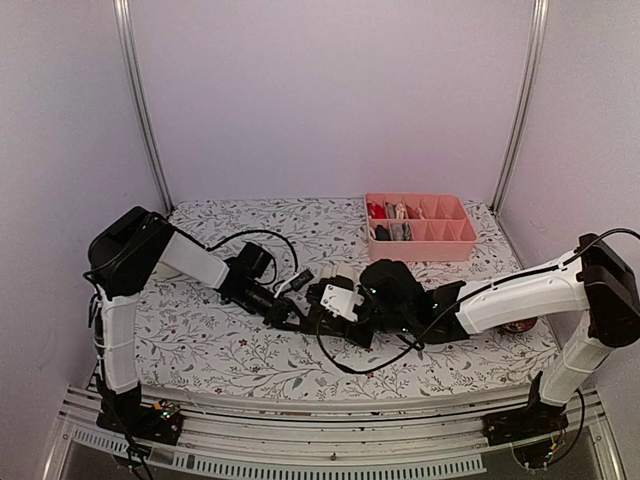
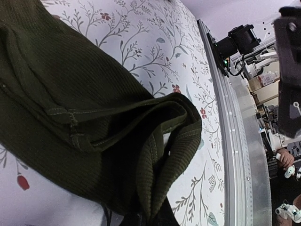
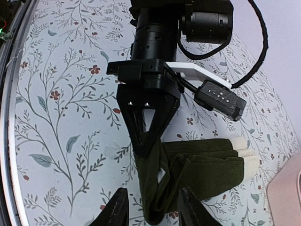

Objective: Roll the underwear
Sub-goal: Roll the underwear at the center of the board.

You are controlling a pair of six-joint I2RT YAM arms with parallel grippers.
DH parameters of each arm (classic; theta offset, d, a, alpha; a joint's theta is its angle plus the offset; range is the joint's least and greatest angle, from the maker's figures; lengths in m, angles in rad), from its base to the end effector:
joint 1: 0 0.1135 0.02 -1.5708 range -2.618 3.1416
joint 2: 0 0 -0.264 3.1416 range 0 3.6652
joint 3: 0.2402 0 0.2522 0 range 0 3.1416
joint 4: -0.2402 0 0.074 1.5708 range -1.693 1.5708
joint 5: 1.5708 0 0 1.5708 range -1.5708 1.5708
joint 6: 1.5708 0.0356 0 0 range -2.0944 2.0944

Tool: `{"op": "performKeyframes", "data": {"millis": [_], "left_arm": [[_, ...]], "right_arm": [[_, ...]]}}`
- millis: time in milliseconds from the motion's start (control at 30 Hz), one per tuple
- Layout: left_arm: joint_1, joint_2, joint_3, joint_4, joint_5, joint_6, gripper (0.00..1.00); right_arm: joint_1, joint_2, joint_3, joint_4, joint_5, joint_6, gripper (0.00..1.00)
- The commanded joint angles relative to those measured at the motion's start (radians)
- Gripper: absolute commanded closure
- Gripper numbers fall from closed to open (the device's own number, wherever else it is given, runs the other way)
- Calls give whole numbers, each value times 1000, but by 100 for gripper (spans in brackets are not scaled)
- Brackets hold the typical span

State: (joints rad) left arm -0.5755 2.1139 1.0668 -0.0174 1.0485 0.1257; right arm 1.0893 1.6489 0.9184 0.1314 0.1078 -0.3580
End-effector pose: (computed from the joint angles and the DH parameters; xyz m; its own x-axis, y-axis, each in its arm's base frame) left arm 0.2981 -0.2302 0.0771 -0.6496 0.4960 -0.5761 0.7112 0.1286 -0.6912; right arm 0.1671 0.3115 0.1962 0.0497 -0.6570 -0.7522 -0.8783 0.3299 -0.3462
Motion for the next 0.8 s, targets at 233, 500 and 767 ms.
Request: {"op": "performKeyframes", "data": {"millis": [233,500,767], "left_arm": [[-38,36,-3,-51,-175,5,100],[-49,26,-8,-47,-208,13,100],[-49,23,-11,-48,-206,20,100]], "right_arm": [[56,158,45,3,21,-167,77],[60,219,77,-5,59,-181,80],[60,296,115,-13,188,-175,78]]}}
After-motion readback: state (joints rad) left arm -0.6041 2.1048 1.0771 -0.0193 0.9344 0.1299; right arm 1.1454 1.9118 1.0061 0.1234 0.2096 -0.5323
